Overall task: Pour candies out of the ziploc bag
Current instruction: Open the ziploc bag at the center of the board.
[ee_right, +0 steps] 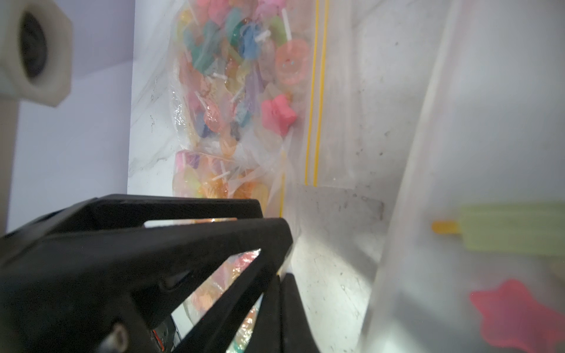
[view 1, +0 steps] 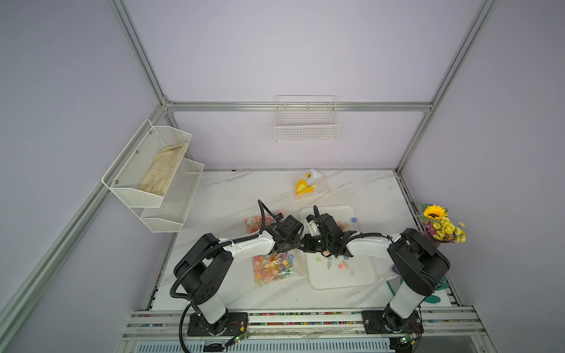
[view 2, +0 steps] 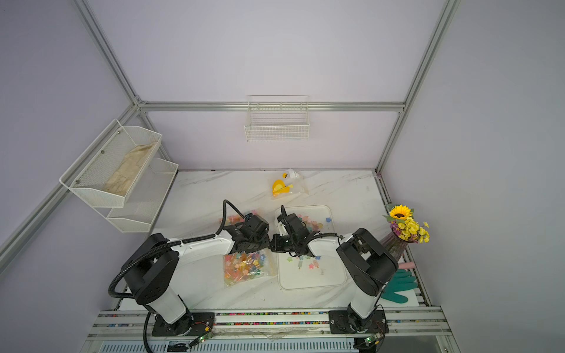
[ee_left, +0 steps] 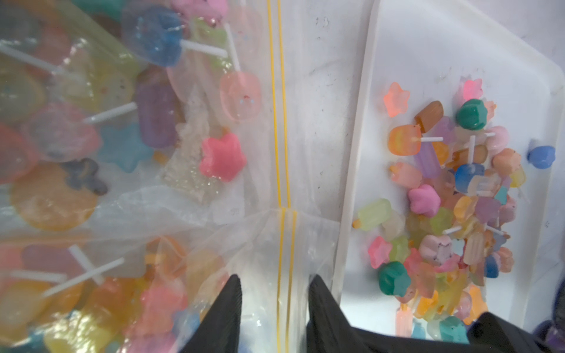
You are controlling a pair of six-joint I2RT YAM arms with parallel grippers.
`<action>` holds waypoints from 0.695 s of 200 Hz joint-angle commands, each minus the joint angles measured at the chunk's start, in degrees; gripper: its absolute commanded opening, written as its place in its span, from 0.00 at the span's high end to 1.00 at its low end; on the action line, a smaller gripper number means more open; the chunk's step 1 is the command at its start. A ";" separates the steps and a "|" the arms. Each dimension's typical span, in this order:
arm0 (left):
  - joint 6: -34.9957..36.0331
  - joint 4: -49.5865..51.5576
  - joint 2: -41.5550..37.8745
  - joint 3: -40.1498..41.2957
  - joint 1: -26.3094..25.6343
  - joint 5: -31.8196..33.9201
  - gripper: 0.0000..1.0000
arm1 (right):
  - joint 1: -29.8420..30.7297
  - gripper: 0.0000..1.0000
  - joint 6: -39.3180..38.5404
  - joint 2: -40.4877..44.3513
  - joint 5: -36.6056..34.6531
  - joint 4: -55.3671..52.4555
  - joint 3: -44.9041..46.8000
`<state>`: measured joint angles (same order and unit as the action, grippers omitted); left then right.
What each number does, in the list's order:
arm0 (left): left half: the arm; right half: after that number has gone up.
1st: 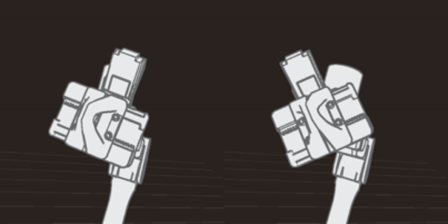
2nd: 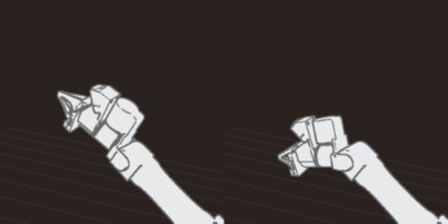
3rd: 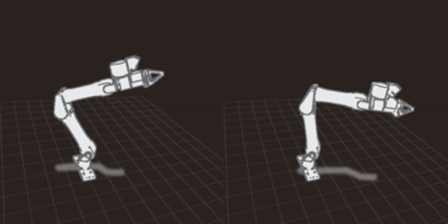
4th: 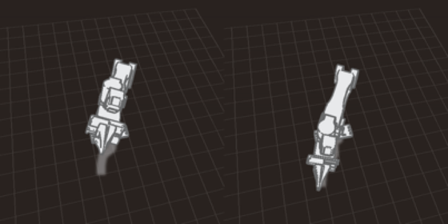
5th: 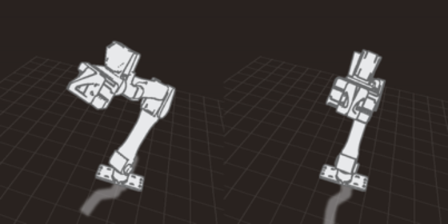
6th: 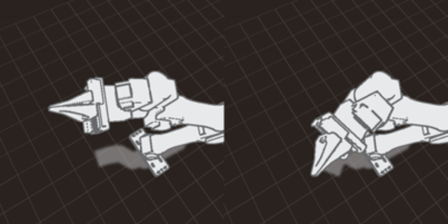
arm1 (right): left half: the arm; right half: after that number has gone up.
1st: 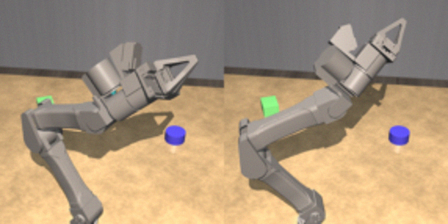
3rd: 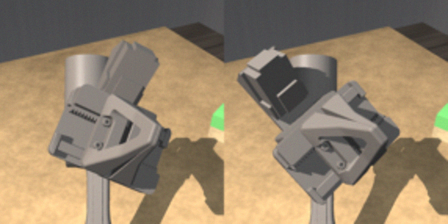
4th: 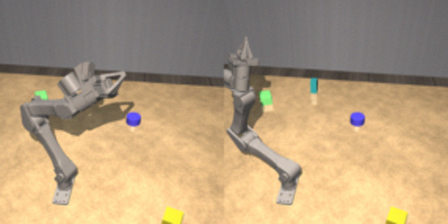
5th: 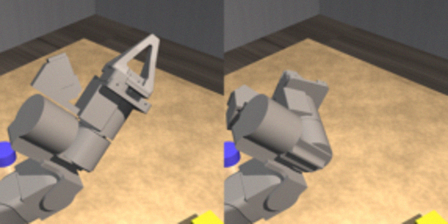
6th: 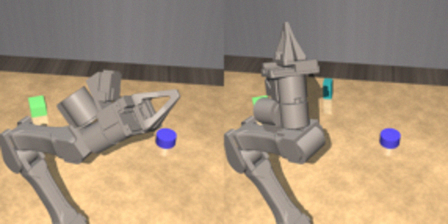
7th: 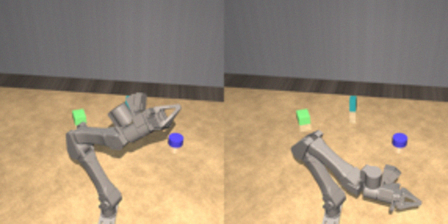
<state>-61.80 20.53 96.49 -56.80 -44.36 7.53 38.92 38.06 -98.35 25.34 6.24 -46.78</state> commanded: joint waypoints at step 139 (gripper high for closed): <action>1.20 -0.75 0.99 -3.76 0.15 -1.11 0.96 | 0.06 1.00 -0.53 -0.18 -1.09 -0.44 -0.15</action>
<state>-61.63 19.84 96.66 -56.80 -44.36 6.39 38.92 38.06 -98.37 24.95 5.91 -46.78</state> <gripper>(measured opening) 0.054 0.041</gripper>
